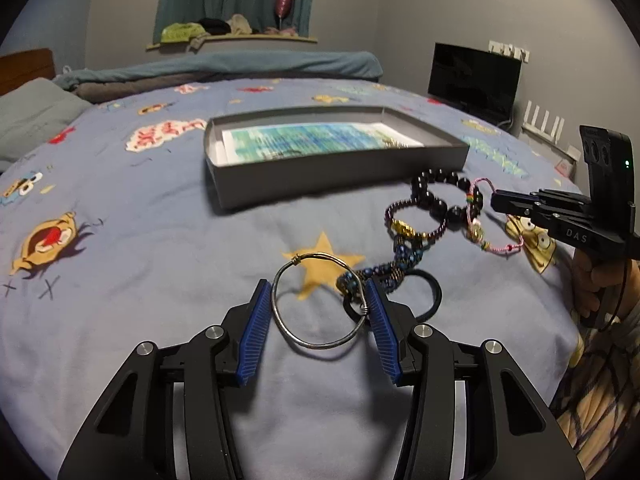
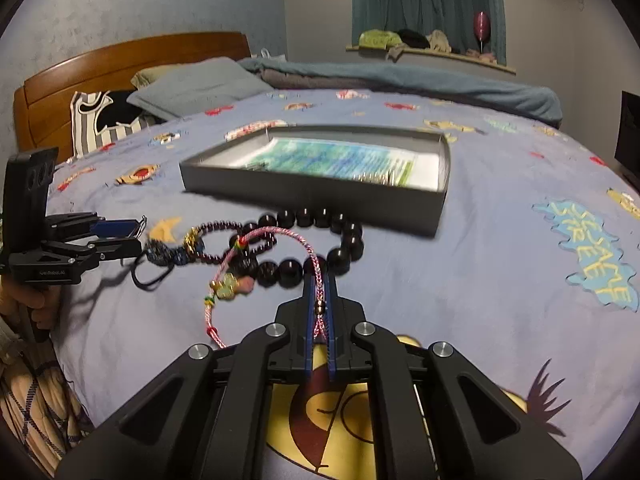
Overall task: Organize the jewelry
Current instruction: 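Grasp the pink string bracelet with the right tool while the left tool grasps another silver hoop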
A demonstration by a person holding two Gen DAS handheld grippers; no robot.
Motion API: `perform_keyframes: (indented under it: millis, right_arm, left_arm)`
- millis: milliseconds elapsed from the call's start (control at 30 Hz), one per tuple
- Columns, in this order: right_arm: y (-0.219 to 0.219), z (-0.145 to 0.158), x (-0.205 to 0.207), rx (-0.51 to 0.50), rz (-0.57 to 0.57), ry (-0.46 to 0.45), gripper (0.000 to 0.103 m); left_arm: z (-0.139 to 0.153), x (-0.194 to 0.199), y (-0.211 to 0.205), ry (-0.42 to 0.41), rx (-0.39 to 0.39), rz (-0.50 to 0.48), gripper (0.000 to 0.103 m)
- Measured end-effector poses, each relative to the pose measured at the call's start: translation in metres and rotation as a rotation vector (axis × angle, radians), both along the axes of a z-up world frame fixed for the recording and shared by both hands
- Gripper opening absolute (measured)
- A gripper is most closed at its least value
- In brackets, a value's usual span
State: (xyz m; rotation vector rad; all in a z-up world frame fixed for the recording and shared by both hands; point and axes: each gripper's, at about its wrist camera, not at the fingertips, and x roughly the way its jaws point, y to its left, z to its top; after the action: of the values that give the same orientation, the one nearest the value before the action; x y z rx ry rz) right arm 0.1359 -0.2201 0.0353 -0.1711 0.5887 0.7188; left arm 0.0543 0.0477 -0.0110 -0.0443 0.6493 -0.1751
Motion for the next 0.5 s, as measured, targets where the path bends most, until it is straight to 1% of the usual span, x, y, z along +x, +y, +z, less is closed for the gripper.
perform_keyframes:
  millis: [100, 233, 500]
  right_arm:
    - [-0.007, 0.011, -0.001, 0.052, -0.007, -0.031, 0.005]
    - [-0.013, 0.02, 0.0, 0.096, -0.016, -0.053, 0.005]
    - [-0.015, 0.028, 0.005, 0.144, -0.025, -0.058, 0.005]
  left_arm:
    - [0.007, -0.003, 0.004, -0.038, -0.018, 0.011, 0.05]
    - [0.014, -0.005, 0.008, -0.078, -0.035, 0.021, 0.05]
    - [0.025, -0.003, 0.008, -0.134, -0.058, 0.041, 0.05]
